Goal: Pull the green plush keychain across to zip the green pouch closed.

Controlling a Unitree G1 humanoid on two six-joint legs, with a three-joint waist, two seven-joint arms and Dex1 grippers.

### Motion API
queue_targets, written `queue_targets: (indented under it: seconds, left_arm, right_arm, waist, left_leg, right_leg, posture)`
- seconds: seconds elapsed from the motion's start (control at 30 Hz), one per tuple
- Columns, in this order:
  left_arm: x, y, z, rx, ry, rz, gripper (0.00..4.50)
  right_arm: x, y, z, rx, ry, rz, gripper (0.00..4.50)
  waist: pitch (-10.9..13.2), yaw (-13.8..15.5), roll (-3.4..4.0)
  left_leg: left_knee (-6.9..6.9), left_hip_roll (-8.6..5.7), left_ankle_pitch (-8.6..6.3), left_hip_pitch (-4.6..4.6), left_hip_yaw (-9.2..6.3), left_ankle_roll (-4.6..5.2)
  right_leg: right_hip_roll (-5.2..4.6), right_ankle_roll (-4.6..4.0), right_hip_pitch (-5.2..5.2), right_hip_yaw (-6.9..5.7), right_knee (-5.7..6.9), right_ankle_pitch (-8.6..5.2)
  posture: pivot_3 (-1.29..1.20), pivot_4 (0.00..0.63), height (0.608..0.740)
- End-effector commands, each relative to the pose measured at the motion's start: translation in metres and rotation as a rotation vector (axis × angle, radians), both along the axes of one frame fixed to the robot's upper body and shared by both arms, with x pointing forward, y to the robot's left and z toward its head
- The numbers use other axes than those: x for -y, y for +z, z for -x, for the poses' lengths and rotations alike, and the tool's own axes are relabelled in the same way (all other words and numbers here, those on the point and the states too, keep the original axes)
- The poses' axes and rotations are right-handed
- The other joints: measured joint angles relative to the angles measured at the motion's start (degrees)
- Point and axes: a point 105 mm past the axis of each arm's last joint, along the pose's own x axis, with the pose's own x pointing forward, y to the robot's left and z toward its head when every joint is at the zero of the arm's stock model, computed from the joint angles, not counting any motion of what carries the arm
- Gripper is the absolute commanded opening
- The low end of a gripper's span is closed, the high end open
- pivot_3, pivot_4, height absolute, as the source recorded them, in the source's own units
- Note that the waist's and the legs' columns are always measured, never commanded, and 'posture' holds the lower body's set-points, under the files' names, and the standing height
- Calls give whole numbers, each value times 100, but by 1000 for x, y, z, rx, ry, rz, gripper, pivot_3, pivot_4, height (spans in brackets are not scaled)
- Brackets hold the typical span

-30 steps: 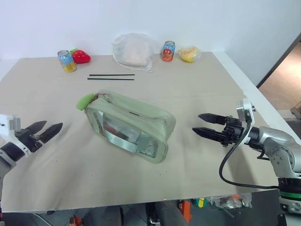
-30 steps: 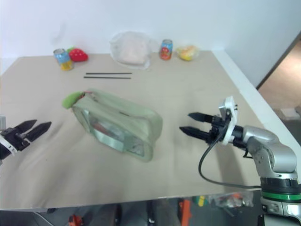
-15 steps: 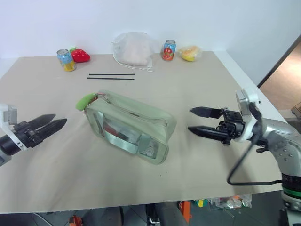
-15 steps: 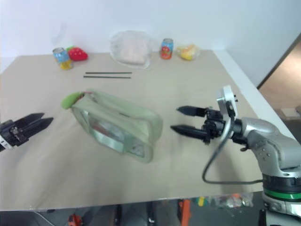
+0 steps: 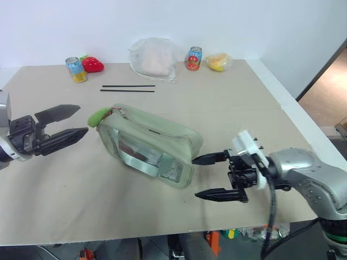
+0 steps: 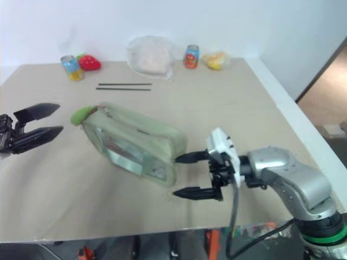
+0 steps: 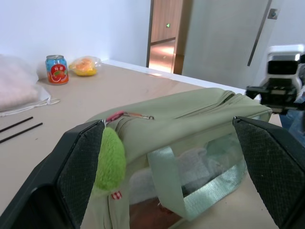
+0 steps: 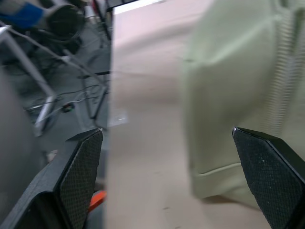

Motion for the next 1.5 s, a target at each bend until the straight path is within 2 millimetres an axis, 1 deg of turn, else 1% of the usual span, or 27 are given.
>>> queue_targets:
  seconds: [0.03,0.1,0.17,0.3,0.37,0.43,0.53,0.57,0.67,0.8,0.87,0.93,1.0,1.1,1.2,1.33,1.5]
  left_arm:
    - [3,6,4,35,-4,-22,4469]
    - [3,3,3,30,4,-13,4469]
    - [3,2,3,27,7,-7,4500]
    - [3,-1,2,26,25,9,4500]
    - [1,1,2,32,35,27,4500]
    - [-2,3,2,37,50,45,4500]
    - [-8,6,2,38,70,82,4500]
    - [-11,7,2,35,78,103,4500]
    - [-23,8,0,18,112,164,4500]
    - [-35,7,-6,-14,151,233,4500]
    - [-38,3,-8,-37,163,246,4500]
    - [-36,-2,-9,-58,162,242,4500]
    - [-35,-6,-9,-71,159,238,4500]
    - [-32,-9,-9,-81,154,242,4500]
    - [-28,-13,-7,-98,147,243,4500]
    - [-22,-21,-5,-132,139,242,4500]
    - [-7,-30,-5,-168,94,200,4500]
  right_arm:
    - [-4,13,-5,71,-5,-37,4500]
    - [-7,16,-7,83,-2,-57,4500]
    - [-9,17,-8,91,-1,-65,3955]
    - [-6,14,-15,108,-11,-55,2628]
    - [-4,14,-16,116,-2,-47,1889]
    - [-2,15,-17,124,5,-38,1275]
    - [0,15,-17,145,26,-11,139]
    - [2,15,-20,159,25,10,65]
    - [9,17,-31,219,16,71,65]
    - [16,31,-50,327,14,118,65]
    - [18,37,-60,394,21,152,65]
    - [19,45,-69,445,28,171,65]
    - [17,50,-74,457,42,163,65]
    - [13,43,-73,447,86,174,65]
    - [11,34,-77,438,81,177,65]
    - [5,30,-78,421,72,139,65]
    - [3,30,-76,417,68,119,65]
  waist:
    - [0,5,0]
    - [0,3,0]
    - [0,5,0]
    - [0,7,0]
    - [0,7,0]
    - [0,7,-1]
    - [0,6,0]
    - [0,7,0]
    - [0,3,0]
    - [0,5,0]
    - [-1,5,0]
    - [0,1,0]
    - [0,2,0]
    - [-1,5,-1]
    - [-1,0,-1]
    - [-1,0,-1]
    - [-1,0,-1]
  left_leg:
    - [0,1,0,-1,-1,0]
    - [-1,2,-1,-1,0,0]
    - [0,2,-1,-1,1,0]
    - [1,1,-1,-1,1,0]
    - [2,1,-1,0,1,0]
    - [2,2,-1,0,0,0]
    - [2,6,-1,2,1,0]
    - [2,7,-1,2,0,0]
    - [2,7,-1,4,2,0]
    - [8,6,0,11,2,0]
    - [9,6,0,37,1,0]
    - [7,6,-1,38,2,1]
    - [4,6,-2,38,5,2]
    - [2,7,-4,38,5,6]
    - [3,10,-9,38,11,8]
    - [2,12,-9,38,19,7]
    - [3,20,-8,43,19,6]
  right_leg:
    - [3,-1,0,0,0,-1]
    - [4,-2,0,1,0,-1]
    - [4,-2,0,3,0,-1]
    - [3,-2,0,3,0,-1]
    - [4,-2,1,4,0,-1]
    - [6,-2,1,4,0,-1]
    - [10,-2,1,3,1,-1]
    - [12,-2,1,4,1,-1]
    - [12,-2,1,5,1,-1]
    - [13,-1,4,4,3,1]
    - [14,-1,4,5,3,1]
    - [14,-1,3,7,4,1]
    - [15,-3,2,13,4,1]
    - [14,-7,2,14,4,-2]
    - [3,-9,2,22,4,-3]
    - [4,-10,3,32,9,-2]
    - [12,-14,8,32,16,1]
  posture:
    - [0,150,740]
    - [0,150,740]
    - [0,150,740]
    - [0,150,740]
    - [0,150,740]
    - [0,150,740]
    - [0,150,740]
    - [0,150,740]
    - [0,150,740]
    - [0,150,740]
    - [0,150,740]
    - [0,150,740]
    - [0,150,740]
    - [0,150,740]
    - [0,150,740]
    - [0,150,740]
    - [0,150,740]
